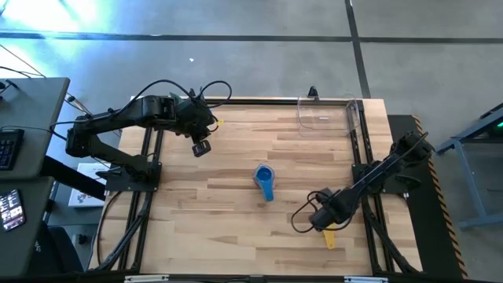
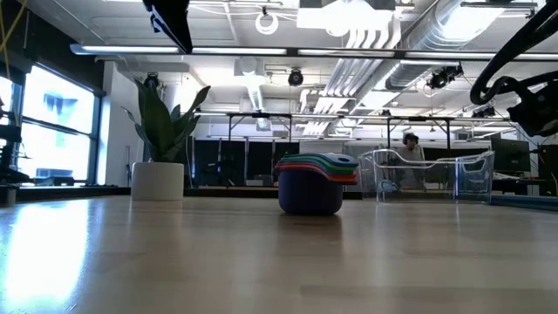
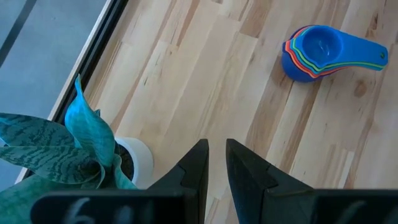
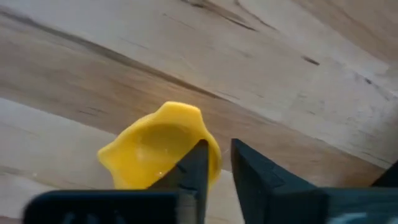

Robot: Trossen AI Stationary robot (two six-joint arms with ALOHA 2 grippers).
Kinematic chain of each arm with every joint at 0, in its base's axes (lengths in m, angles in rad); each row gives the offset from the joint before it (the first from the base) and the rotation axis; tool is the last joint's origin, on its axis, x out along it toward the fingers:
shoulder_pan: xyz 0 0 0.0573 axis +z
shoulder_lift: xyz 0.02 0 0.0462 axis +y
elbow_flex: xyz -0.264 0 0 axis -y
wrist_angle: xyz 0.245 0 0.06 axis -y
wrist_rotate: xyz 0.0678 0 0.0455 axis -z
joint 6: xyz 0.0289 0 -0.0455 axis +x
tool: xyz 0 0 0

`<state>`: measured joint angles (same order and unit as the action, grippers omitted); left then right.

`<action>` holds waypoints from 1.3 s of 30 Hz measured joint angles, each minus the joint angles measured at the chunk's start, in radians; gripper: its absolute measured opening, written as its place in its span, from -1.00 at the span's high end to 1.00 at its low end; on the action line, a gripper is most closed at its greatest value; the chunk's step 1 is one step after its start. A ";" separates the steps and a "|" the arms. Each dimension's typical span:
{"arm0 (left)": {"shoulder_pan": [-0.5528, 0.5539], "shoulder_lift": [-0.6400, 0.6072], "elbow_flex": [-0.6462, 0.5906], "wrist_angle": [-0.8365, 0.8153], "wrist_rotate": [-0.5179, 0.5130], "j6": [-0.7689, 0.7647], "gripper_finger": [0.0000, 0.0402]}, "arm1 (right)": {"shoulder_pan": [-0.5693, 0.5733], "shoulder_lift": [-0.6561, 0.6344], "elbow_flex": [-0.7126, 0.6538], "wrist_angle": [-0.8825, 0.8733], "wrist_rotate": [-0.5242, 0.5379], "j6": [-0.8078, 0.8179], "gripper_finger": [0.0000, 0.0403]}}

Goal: Nest measuring cups in basket
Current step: Stack the yellow measuring cup on top of the blue measuring cup

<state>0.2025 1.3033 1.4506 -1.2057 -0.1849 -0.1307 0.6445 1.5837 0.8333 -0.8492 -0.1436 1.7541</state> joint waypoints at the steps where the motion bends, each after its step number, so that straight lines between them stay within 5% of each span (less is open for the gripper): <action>1: 0.000 0.000 0.000 0.000 0.000 0.000 0.77 | 0.000 0.000 0.000 0.003 0.000 0.000 0.77; 4: 0.000 0.000 0.000 0.000 0.000 0.000 0.77 | -0.003 0.000 0.002 0.009 0.000 0.000 0.96; 20: 0.000 0.000 0.000 -0.001 0.002 -0.015 0.77 | -0.121 -0.172 0.003 0.024 0.053 0.013 0.99; 39: 0.000 0.000 0.000 -0.001 0.049 -0.016 0.77 | -0.550 -0.237 0.231 -0.095 0.152 -0.561 1.00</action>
<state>0.2020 1.3033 1.4506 -1.2068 -0.1360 -0.1471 0.0942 1.3472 1.0644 -0.9441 0.0086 1.1935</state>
